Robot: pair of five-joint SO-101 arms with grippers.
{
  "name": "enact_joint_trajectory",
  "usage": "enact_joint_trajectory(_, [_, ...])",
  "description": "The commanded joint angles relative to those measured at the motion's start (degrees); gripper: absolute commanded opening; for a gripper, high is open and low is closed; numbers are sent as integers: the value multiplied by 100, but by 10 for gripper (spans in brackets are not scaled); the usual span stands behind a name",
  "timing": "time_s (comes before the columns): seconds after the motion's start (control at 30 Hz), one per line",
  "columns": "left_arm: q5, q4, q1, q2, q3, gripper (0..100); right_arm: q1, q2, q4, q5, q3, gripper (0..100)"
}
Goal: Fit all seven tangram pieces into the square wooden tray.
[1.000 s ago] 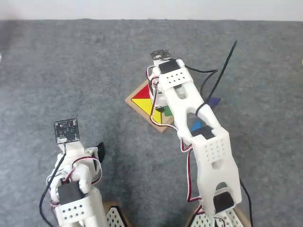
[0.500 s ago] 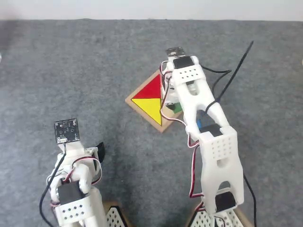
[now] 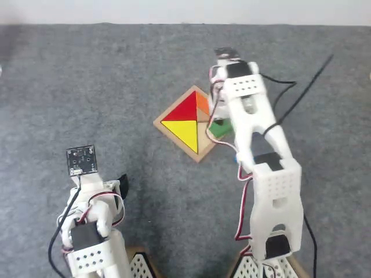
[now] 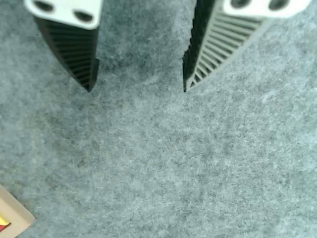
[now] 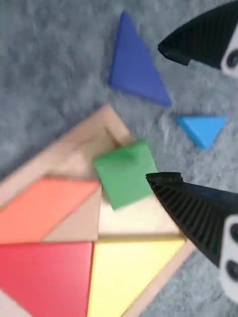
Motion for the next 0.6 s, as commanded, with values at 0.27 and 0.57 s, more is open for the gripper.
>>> enact_joint_trajectory(0.27, [44, 26, -9, -114, -127, 271, 171, 374, -312, 132, -290, 343])
enact_joint_trajectory(0.57, [44, 26, -9, -114, -127, 271, -391, 620, -312, 132, -290, 343])
